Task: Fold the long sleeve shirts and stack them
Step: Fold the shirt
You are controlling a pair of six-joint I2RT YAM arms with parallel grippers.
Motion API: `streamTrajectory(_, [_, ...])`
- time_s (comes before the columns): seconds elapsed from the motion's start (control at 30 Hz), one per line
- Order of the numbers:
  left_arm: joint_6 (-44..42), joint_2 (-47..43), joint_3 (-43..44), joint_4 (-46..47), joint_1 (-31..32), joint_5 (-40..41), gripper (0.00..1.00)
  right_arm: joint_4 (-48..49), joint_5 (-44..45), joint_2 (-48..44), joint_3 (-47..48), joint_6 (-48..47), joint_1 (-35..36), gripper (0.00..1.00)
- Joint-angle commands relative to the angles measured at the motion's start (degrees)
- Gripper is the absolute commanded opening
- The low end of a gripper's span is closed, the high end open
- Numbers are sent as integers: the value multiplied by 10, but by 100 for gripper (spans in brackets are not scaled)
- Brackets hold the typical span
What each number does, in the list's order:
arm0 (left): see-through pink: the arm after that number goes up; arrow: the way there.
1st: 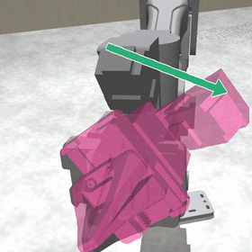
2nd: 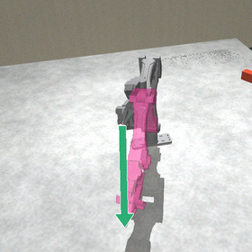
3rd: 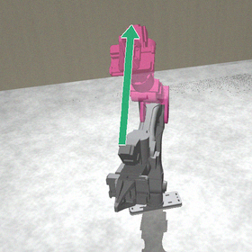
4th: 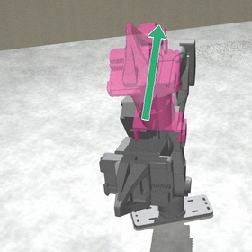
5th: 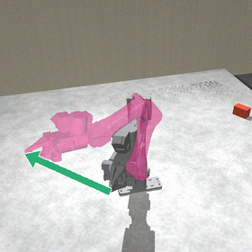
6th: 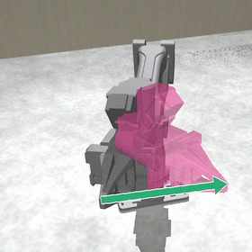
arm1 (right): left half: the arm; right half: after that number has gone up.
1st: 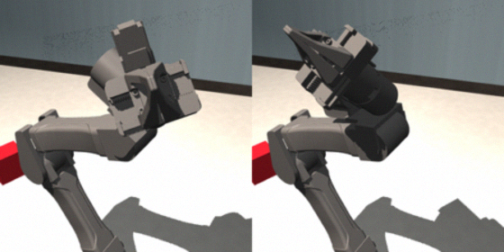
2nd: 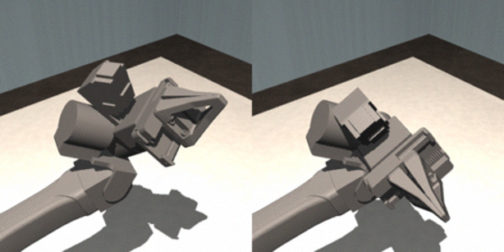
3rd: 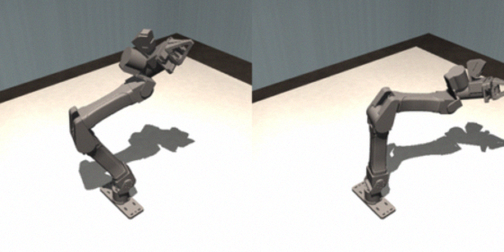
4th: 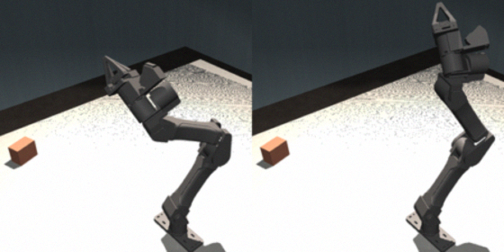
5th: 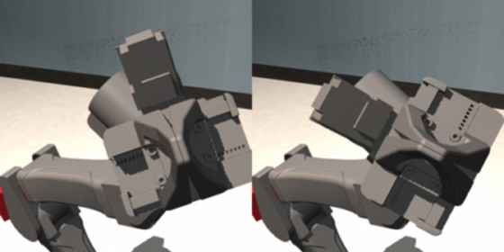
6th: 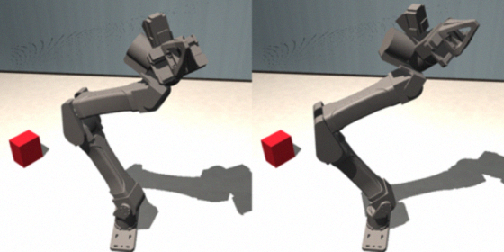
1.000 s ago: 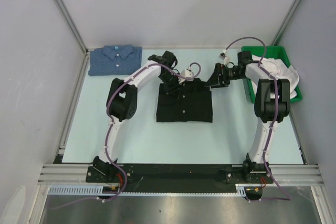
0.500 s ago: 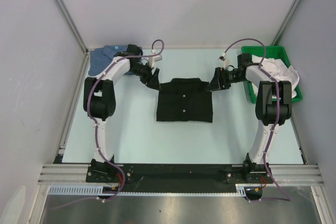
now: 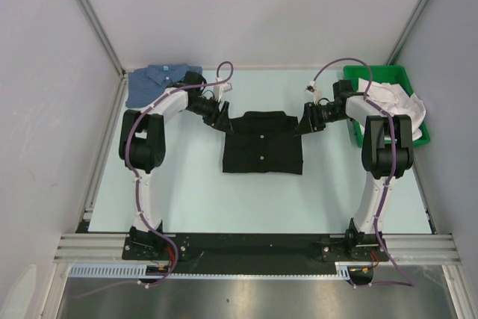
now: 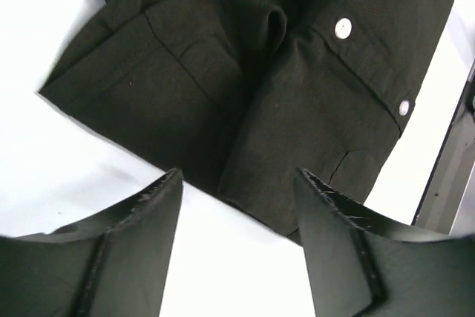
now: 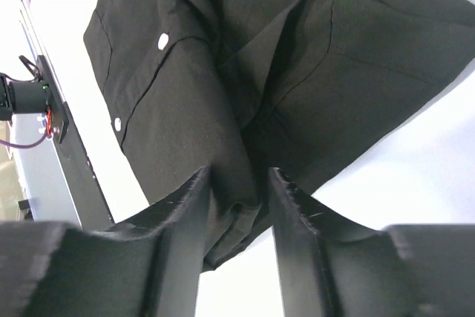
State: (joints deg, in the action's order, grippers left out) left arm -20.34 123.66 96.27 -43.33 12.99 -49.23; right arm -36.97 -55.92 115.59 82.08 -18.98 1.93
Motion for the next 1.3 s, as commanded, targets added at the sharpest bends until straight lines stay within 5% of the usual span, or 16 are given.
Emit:
streamTrajectory(0.0, [22,0,-9,31,-2,-38,62,-6,5,-27,-1,-28,0,39])
streamTrajectory(0.2, [34,4,-12,30,-2,-45,46,1,10,-23,1,-24,0,23])
streamTrajectory(0.33, [52,5,-13,32,-1,-56,55,1,12,-24,0,-25,-1,14])
streamTrajectory(0.47, [60,5,-17,40,0,-43,50,7,13,-20,1,-18,-1,1])
streamTrajectory(0.7, [57,-8,-52,41,0,-26,55,21,15,-21,-4,-10,1,0])
streamTrajectory(0.77, [58,-10,-56,40,1,-31,50,23,16,-20,-5,-8,0,0])
streamTrajectory(0.9, [69,-31,-54,46,0,-64,13,36,13,-26,-4,8,-1,0])
streamTrajectory(0.97, [74,-42,-53,49,-2,-64,3,41,12,-34,-2,14,-1,0])
streamTrajectory(1.27, [95,-45,13,49,-17,-58,0,65,6,-29,48,43,-9,0])
